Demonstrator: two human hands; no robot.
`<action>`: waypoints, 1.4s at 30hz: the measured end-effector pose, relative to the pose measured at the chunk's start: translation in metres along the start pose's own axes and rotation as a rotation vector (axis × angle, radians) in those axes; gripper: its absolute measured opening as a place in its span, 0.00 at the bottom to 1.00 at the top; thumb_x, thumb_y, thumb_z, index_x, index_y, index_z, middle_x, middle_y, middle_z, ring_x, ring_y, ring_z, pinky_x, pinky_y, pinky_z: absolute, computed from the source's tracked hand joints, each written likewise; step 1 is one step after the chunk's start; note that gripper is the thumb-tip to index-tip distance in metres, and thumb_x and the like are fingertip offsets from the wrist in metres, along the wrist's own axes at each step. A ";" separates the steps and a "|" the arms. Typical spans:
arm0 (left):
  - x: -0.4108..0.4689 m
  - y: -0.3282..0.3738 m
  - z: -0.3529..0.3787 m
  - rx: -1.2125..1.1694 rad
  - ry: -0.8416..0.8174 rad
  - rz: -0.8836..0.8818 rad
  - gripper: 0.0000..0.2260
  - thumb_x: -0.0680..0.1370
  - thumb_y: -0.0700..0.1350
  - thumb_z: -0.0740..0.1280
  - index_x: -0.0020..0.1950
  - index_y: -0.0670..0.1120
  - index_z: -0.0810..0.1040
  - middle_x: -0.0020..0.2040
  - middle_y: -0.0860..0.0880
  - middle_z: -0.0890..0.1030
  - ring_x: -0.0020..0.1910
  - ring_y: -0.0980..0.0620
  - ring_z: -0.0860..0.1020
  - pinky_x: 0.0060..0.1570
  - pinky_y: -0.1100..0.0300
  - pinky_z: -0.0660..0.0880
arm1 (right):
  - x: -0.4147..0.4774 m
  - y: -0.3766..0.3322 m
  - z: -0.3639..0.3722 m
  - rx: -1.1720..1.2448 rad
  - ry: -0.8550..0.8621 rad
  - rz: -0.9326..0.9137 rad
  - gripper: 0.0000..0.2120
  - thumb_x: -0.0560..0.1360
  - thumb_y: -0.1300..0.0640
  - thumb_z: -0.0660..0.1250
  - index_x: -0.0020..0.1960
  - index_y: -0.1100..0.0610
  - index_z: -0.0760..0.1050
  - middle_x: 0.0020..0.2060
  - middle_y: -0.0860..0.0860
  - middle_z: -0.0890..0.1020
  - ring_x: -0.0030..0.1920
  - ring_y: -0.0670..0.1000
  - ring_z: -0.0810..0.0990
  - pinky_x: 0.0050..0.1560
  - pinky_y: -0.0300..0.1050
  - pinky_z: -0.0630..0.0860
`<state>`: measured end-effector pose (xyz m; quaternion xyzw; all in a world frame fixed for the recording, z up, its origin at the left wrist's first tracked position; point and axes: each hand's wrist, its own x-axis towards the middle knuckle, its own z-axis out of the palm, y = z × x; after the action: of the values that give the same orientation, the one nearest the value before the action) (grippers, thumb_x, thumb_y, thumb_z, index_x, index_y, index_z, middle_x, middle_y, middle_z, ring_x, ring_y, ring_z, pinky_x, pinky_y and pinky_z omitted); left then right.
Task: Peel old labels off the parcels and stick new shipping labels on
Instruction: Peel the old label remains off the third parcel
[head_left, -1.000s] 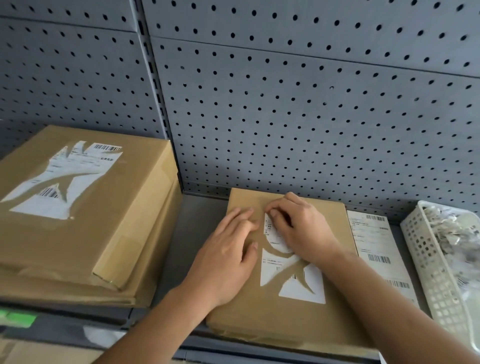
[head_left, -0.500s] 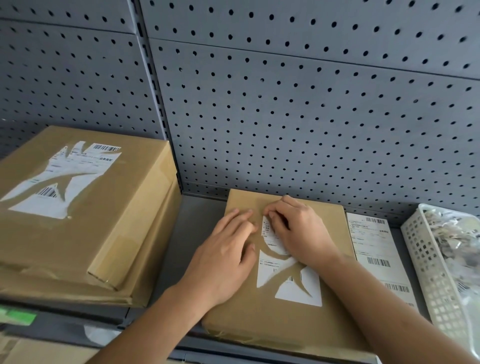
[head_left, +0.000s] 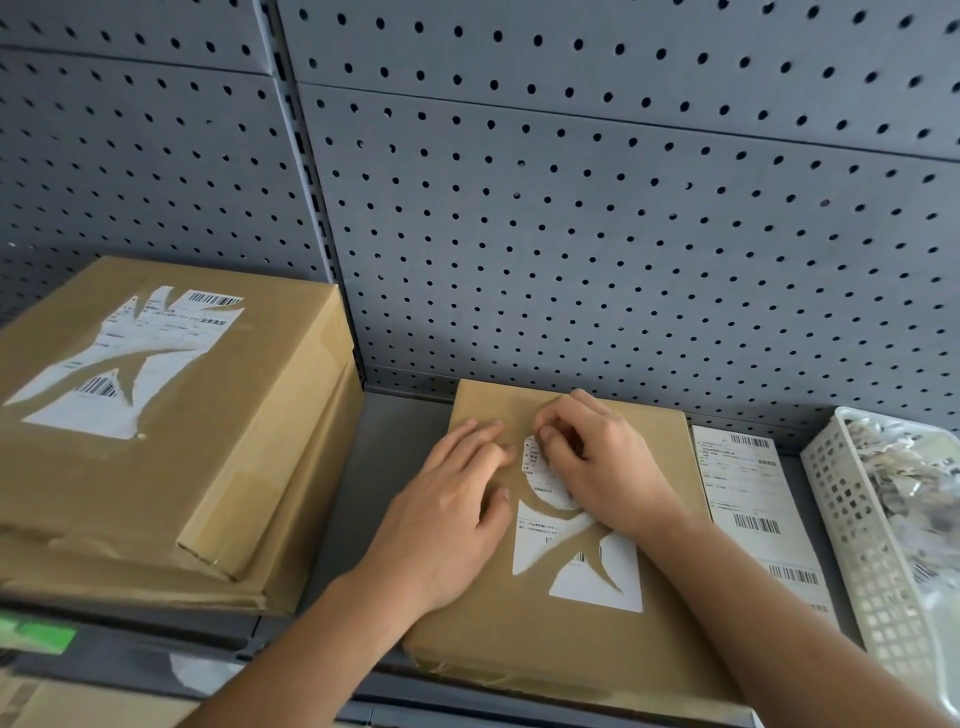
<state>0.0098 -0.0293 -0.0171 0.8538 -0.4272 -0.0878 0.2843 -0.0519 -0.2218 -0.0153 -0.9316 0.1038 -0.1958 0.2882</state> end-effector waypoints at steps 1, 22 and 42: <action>0.000 0.000 0.000 -0.003 0.003 -0.002 0.14 0.85 0.50 0.57 0.70 0.57 0.69 0.78 0.66 0.57 0.77 0.70 0.44 0.69 0.57 0.68 | 0.000 0.000 -0.001 0.010 -0.011 0.005 0.06 0.77 0.58 0.65 0.48 0.48 0.77 0.41 0.40 0.75 0.40 0.44 0.75 0.44 0.40 0.70; 0.000 -0.001 -0.001 -0.001 -0.008 -0.022 0.14 0.84 0.51 0.57 0.70 0.57 0.69 0.78 0.67 0.57 0.77 0.71 0.44 0.65 0.53 0.72 | -0.005 0.002 -0.014 0.192 -0.115 -0.008 0.08 0.79 0.66 0.66 0.46 0.54 0.77 0.45 0.45 0.76 0.42 0.49 0.77 0.45 0.41 0.74; 0.000 0.000 0.002 0.128 -0.065 0.038 0.20 0.85 0.50 0.52 0.77 0.62 0.62 0.80 0.63 0.52 0.79 0.64 0.41 0.65 0.52 0.75 | -0.037 0.007 -0.045 0.664 0.162 0.297 0.06 0.82 0.67 0.59 0.52 0.62 0.74 0.42 0.63 0.80 0.40 0.58 0.86 0.47 0.49 0.82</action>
<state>0.0092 -0.0303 -0.0184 0.8586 -0.4571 -0.0825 0.2168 -0.1047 -0.2379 0.0033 -0.7436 0.1911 -0.2481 0.5908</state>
